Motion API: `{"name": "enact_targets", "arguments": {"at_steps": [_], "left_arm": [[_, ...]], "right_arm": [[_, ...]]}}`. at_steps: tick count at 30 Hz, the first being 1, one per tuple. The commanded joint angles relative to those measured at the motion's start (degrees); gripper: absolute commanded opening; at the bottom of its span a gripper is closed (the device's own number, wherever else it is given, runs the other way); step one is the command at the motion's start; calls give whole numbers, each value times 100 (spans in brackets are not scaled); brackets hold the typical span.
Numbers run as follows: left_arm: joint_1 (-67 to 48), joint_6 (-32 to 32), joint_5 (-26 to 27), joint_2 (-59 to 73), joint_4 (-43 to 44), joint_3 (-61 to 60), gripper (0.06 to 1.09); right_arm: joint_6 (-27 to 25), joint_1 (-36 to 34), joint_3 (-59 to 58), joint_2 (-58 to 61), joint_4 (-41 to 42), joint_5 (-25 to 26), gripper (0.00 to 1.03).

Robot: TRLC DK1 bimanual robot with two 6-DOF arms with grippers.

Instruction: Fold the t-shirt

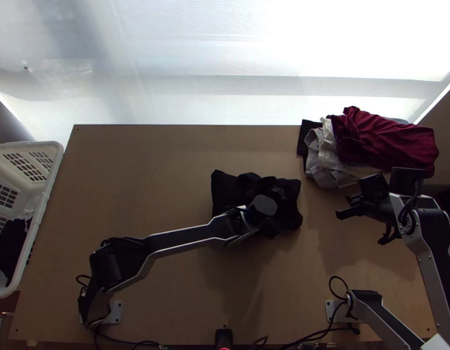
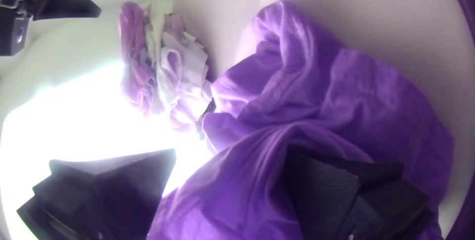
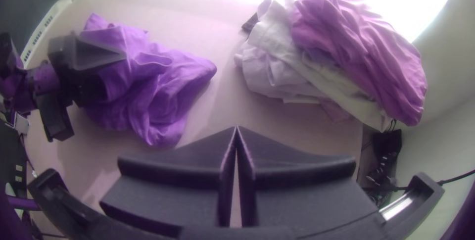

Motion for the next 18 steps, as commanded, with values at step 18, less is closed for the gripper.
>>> {"name": "enact_targets", "arguments": {"at_steps": [18], "left_arm": [[100, -847, 533, -1802, -2344, -828, 104]], "right_arm": [[-108, 0, 9, 43, 56, -76, 3]]}}
